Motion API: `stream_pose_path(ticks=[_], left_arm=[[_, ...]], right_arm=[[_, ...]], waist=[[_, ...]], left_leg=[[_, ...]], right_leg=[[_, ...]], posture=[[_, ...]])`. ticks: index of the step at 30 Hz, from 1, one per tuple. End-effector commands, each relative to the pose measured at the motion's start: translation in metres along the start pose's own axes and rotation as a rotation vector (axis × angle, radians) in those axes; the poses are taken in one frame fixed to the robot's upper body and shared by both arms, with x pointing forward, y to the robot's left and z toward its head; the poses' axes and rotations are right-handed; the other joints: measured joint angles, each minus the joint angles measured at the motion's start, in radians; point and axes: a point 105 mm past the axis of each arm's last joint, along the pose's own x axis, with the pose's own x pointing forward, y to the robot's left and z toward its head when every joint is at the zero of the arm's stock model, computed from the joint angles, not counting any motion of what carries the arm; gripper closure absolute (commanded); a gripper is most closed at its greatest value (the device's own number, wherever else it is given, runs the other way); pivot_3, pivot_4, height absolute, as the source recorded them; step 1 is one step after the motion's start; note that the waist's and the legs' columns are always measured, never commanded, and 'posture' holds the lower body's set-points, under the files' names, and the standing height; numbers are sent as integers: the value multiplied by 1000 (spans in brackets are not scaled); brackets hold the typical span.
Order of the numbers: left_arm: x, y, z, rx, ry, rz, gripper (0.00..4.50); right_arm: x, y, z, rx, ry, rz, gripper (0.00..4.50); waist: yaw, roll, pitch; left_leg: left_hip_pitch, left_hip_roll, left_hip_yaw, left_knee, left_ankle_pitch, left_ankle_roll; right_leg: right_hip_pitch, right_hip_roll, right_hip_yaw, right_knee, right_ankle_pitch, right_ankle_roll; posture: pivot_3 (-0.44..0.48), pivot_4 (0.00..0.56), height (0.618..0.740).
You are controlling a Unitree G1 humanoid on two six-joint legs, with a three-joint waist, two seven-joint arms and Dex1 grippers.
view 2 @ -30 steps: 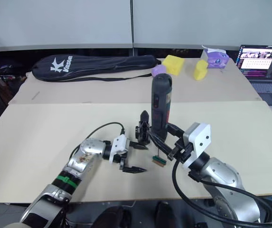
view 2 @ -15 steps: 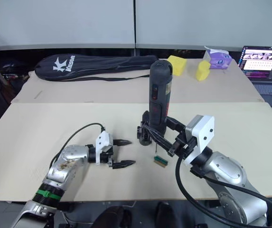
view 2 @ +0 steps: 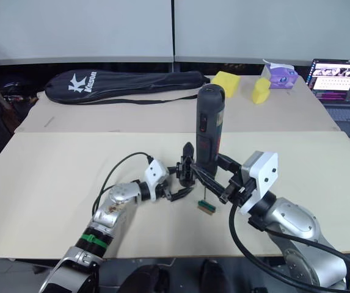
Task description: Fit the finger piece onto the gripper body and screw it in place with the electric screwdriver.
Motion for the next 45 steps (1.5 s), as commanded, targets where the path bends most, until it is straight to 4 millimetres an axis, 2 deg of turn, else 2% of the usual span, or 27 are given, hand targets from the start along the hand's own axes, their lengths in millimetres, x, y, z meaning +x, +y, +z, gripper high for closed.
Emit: stream_pose_path(ticks=[1,4,9,15,17,19,20,26,30,35,40,45], left_arm=[[5,2,7,75,-14,-119,831],[3,20,18,126,-2,-261,2125],[4,30,32,159,27,-411,2210],[7,35,24,140,99,-421,2210],[6,37,22,133,101,-410,1172],[3,37,19,130,101,-408,335],[-1,36,16,128,99,-412,53],[-17,29,8,111,41,-379,0],[-24,24,9,66,-5,-282,0],[-11,14,12,51,-43,-151,0],[-10,11,9,51,-26,-122,0],[-10,11,8,49,-18,-112,0]], right_arm=[[-2,4,19,-62,-67,14,2572],[-3,5,19,-62,-58,27,2572],[-3,4,19,-63,-54,29,2572],[-4,5,23,-67,-58,26,2572],[-4,5,24,-70,-59,25,2572],[-5,4,25,-73,-60,24,2572],[-5,4,26,-75,-61,25,2572],[-3,2,32,-70,-72,53,2572],[2,3,40,-39,-88,100,2572],[24,3,55,2,-109,230,2572],[39,6,65,28,-115,323,2572],[57,6,83,72,-153,383,2572]], waist=[[3,0,0],[4,0,0],[-6,-1,0],[-8,-1,1],[-8,-1,1],[-8,-1,1],[-8,-1,1],[-10,-1,1],[-10,-1,1],[-6,-1,1],[-5,-2,1],[-9,-2,1]], left_leg=[[0,0,0,0,0,0],[0,-1,0,0,0,1],[-2,-1,1,0,0,0],[-5,-2,2,1,-1,3],[-5,-2,2,2,-5,9],[-4,-2,2,2,-5,10],[-4,-1,2,2,-5,9],[-3,0,2,2,-4,8],[-3,1,1,2,-4,7],[-2,0,1,2,-4,7],[-3,0,-1,1,1,-1],[-3,0,0,1,0,0]], right_leg=[[0,0,0,0,0,0],[0,0,-1,0,0,0],[-1,0,-2,0,0,0],[-1,0,-2,0,0,1],[-1,0,-1,0,0,1],[-1,0,-1,0,0,2],[-1,0,-1,0,0,2],[-1,0,-1,0,0,2],[-2,0,1,0,0,1],[-1,-1,1,0,1,1],[-2,-1,0,0,1,1],[-3,-1,0,0,1,1]], posture=[[0,150,723],[0,150,723],[0,150,723],[0,150,723],[0,150,723],[0,150,723],[0,150,723],[0,150,723],[0,150,723],[0,150,723],[0,150,723],[0,150,723]])
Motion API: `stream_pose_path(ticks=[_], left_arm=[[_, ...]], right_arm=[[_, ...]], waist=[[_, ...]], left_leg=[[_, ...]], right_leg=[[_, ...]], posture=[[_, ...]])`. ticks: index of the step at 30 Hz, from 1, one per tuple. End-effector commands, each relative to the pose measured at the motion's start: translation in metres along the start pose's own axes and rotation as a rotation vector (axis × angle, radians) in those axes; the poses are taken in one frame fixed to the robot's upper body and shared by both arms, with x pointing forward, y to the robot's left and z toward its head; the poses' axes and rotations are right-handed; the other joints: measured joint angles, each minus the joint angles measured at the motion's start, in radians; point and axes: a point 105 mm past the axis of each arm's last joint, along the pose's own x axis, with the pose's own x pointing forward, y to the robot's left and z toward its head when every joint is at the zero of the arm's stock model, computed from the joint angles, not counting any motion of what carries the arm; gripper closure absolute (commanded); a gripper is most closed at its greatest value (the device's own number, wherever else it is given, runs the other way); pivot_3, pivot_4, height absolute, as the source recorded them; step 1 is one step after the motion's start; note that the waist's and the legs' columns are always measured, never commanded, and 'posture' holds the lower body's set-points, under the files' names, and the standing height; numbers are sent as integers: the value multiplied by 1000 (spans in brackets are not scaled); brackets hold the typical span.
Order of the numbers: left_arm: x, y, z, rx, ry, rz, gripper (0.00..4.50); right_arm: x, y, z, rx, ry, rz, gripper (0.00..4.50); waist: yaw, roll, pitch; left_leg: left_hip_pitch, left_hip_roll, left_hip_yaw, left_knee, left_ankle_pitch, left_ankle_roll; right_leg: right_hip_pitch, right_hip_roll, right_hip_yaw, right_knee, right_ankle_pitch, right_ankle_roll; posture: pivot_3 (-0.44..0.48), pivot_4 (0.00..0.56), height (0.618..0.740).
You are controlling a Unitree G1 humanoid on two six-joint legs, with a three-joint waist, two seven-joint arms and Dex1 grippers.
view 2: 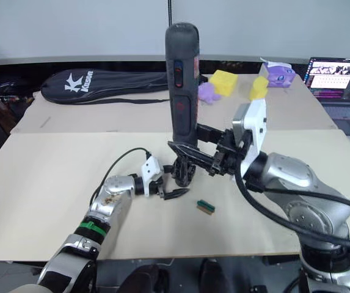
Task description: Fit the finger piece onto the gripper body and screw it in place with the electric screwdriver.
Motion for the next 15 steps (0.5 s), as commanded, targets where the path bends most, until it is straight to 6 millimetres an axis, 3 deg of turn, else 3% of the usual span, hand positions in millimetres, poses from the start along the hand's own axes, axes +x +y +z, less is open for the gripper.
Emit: stream_pose_path(ticks=[1,6,9,12,15], left_arm=[[1,1,8,28,-16,8,0],[1,1,7,27,-12,6,0],[1,-1,5,27,-12,-5,813],[0,-2,3,29,-5,-9,2211],[0,-2,2,29,-4,-11,2222]], right_arm=[[10,3,23,-7,-75,56,2572],[22,3,29,-11,-77,102,2572],[29,2,28,-32,-62,113,2572],[35,1,25,-61,-51,121,2572],[38,0,23,-73,-49,126,2572]], waist=[[0,0,0],[1,0,0],[1,0,0],[1,0,0],[0,0,0]], left_leg=[[0,0,0,0,0,0],[0,0,0,0,0,-1],[0,0,0,0,0,-1],[0,0,0,0,0,-1],[0,0,0,0,0,-1]], right_leg=[[0,0,0,0,0,0],[0,0,0,0,0,0],[0,-1,0,0,0,0],[-1,0,0,0,0,0],[-1,0,-1,0,0,0]], posture=[[0,150,723],[0,150,723],[0,150,723],[0,150,723],[0,150,723]])
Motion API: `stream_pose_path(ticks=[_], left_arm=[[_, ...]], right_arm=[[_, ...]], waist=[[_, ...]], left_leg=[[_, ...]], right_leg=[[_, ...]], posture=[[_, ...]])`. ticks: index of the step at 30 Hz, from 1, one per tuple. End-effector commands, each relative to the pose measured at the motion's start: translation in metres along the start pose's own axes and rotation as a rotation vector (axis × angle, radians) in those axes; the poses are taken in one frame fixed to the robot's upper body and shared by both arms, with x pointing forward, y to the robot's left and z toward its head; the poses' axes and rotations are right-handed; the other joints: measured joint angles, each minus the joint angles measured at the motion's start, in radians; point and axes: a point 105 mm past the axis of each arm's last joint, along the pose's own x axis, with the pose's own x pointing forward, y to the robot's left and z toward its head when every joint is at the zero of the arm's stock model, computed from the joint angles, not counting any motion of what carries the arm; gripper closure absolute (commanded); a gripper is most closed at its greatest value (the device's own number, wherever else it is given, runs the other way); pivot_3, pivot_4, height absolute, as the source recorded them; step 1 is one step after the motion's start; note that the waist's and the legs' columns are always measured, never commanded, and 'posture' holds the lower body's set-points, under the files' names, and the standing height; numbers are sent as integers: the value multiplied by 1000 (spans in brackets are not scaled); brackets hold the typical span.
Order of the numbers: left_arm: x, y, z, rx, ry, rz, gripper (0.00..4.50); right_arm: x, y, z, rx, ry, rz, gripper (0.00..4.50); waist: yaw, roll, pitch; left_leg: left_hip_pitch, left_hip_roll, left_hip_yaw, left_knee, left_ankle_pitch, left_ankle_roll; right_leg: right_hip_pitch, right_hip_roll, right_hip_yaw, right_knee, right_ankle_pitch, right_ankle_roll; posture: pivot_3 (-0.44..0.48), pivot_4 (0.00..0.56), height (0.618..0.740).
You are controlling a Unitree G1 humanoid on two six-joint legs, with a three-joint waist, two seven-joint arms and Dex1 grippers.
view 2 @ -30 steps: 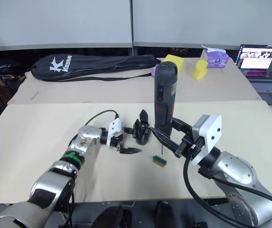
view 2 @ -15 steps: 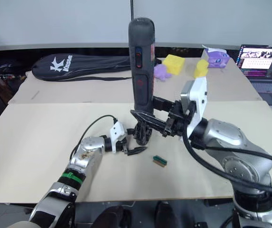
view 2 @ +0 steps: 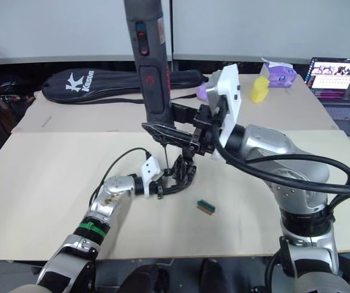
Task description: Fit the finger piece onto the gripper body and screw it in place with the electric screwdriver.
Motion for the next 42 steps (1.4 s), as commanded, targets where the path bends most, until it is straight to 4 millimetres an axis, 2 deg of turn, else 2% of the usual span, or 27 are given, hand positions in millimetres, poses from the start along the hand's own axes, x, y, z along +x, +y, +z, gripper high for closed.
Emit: stream_pose_path(ticks=[1,15,42], left_arm=[[1,-3,2,11,-11,-15,2222],[-1,-3,0,16,-12,-7,2222],[-1,-2,3,15,-16,-8,2222]], right_arm=[[3,1,17,-87,-60,18,2572],[3,-6,-6,-151,-6,3,2572],[4,-7,-19,-154,12,0,2572]], waist=[[0,0,0],[0,0,0],[-1,0,0]], left_leg=[[0,0,0,0,0,0],[0,0,0,0,0,-1],[0,0,0,0,1,-2]], right_leg=[[0,0,0,0,0,0],[0,0,0,0,0,0],[0,0,0,0,0,0]], posture=[[0,150,723],[0,150,723],[0,150,723]])
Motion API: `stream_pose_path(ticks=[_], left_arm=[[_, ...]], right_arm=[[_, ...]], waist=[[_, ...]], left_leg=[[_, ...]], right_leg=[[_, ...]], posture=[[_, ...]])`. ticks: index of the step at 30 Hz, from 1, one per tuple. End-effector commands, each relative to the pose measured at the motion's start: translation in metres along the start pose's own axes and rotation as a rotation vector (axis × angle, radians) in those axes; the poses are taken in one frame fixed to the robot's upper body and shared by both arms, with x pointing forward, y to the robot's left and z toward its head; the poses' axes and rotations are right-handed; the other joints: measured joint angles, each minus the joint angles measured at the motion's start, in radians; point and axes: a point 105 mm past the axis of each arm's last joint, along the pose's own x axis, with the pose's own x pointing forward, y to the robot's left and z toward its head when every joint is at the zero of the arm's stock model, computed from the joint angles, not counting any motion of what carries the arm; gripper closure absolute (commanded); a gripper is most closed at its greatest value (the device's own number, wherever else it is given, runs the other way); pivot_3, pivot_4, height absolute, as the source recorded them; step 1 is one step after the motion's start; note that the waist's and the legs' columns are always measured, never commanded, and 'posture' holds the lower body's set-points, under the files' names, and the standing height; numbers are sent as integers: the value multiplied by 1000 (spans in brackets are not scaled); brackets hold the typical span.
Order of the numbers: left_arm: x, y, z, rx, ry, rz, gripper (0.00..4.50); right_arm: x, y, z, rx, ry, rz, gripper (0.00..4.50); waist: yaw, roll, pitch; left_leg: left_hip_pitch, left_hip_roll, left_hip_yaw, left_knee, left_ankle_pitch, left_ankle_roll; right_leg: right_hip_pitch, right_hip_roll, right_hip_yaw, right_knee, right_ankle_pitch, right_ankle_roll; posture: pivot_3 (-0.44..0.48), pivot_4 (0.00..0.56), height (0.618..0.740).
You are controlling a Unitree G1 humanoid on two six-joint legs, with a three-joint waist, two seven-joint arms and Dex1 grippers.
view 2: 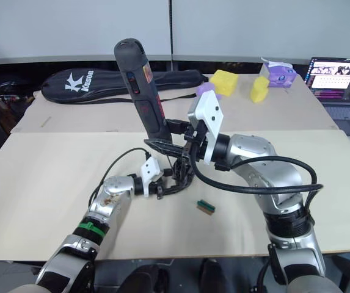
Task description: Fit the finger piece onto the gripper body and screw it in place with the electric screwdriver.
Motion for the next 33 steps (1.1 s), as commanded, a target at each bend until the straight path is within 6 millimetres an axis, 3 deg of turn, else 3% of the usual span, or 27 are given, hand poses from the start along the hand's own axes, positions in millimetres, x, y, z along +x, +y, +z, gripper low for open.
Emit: stream_pose_path(ticks=[1,19,33], left_arm=[[-1,-2,3,6,-16,-6,2222],[0,1,5,10,-16,-6,2222],[0,1,5,13,-17,-5,2222]], right_arm=[[-2,1,18,-70,-70,2,2572],[-3,-2,25,-100,-65,10,2572],[-4,0,17,-88,-51,14,2572]], waist=[[0,0,0],[0,0,0],[0,0,0]], left_leg=[[0,0,0,0,0,0],[0,0,0,0,0,0],[0,0,0,0,0,0]], right_leg=[[0,0,0,0,0,0],[0,0,0,0,0,0],[0,0,0,0,0,0]], posture=[[0,150,723],[0,150,723],[0,150,723]])
